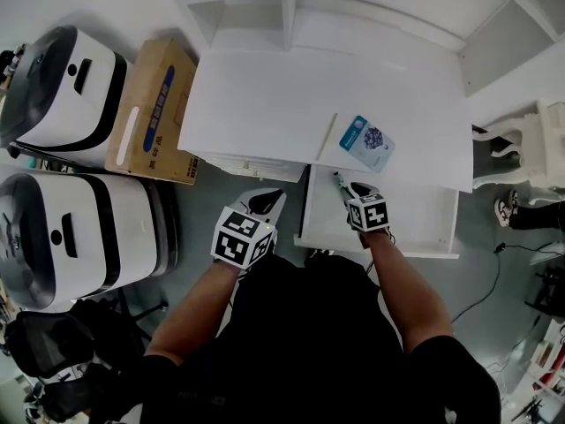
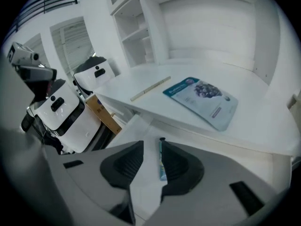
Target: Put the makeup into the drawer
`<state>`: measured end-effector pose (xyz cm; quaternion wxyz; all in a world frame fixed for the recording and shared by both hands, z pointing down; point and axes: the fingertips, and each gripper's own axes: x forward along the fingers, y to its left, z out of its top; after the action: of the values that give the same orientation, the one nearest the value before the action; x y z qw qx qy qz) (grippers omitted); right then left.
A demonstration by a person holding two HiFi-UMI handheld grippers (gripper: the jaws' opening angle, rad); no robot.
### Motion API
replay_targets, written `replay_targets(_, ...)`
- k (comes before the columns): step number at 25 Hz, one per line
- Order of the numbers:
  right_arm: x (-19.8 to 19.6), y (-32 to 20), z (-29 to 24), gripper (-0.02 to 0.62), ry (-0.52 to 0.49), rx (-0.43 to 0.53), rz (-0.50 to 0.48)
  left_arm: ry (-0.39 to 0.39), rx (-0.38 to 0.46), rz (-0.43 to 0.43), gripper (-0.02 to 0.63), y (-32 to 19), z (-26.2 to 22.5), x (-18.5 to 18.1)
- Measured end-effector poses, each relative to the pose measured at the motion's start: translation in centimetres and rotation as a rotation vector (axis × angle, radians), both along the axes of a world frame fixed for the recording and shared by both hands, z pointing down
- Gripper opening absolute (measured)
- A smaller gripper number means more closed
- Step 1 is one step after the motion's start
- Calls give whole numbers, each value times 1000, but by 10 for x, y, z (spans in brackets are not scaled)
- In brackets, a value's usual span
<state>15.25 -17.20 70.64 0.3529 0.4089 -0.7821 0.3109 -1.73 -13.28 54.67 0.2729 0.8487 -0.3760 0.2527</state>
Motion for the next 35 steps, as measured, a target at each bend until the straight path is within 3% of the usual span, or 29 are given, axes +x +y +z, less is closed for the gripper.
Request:
replay_targets(10, 6, 27, -97, 117, -223, 108, 207, 6, 38, 129, 6, -3, -12, 14)
replay_targets(15, 9, 42, -134, 50, -285, 175, 265, 19, 34, 167, 6, -3, -12, 16)
replay_targets(35, 2, 79, -165, 37, -247, 247, 288, 37, 57, 334, 6, 7, -25, 44)
